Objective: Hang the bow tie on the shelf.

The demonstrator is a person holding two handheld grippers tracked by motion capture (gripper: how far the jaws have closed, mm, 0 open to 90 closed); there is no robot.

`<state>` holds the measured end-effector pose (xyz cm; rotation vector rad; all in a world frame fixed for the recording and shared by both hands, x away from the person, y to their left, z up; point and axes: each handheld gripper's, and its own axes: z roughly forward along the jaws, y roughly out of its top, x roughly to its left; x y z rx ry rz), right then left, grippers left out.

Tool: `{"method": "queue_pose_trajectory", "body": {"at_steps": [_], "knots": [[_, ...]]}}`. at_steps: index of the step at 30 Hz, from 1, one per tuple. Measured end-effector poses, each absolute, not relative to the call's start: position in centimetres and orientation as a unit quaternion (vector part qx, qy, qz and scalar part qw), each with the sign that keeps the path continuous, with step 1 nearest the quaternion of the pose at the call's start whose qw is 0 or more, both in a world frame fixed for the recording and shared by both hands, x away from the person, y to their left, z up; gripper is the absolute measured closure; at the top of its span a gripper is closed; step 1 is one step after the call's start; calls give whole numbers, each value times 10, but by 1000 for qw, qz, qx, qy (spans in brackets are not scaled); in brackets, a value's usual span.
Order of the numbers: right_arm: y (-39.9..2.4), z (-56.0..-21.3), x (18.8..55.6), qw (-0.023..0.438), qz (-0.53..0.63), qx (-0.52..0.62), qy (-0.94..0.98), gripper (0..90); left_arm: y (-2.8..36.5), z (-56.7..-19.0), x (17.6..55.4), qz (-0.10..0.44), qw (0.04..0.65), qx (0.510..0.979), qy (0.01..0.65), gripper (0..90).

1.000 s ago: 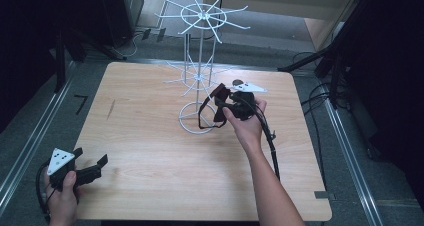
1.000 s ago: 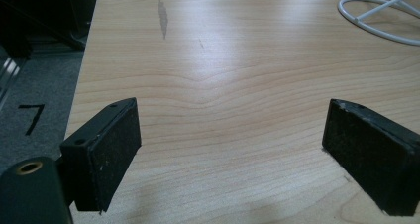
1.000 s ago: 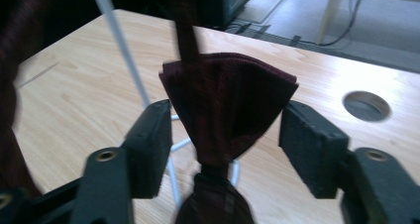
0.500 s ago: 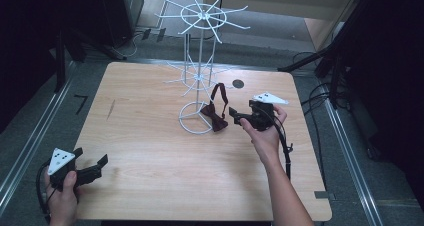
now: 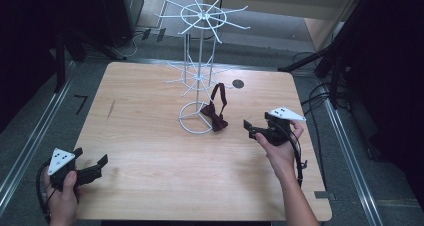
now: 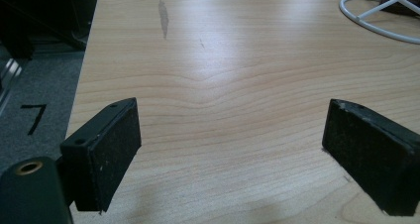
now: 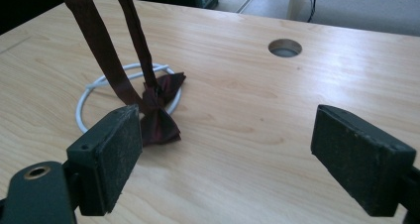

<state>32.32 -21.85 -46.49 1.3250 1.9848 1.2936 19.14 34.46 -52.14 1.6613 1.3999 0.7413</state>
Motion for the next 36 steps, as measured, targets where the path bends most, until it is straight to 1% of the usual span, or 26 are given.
{"method": "queue_pose_trajectory", "body": {"at_steps": [25,36], "knots": [[-287,-505,269,215,448,533,685,129,344,-521,192,297,409,659,556,88],[-316,-529,245,214,437,563,668,129,344,-521,191,297,409,659,557,89]]}}
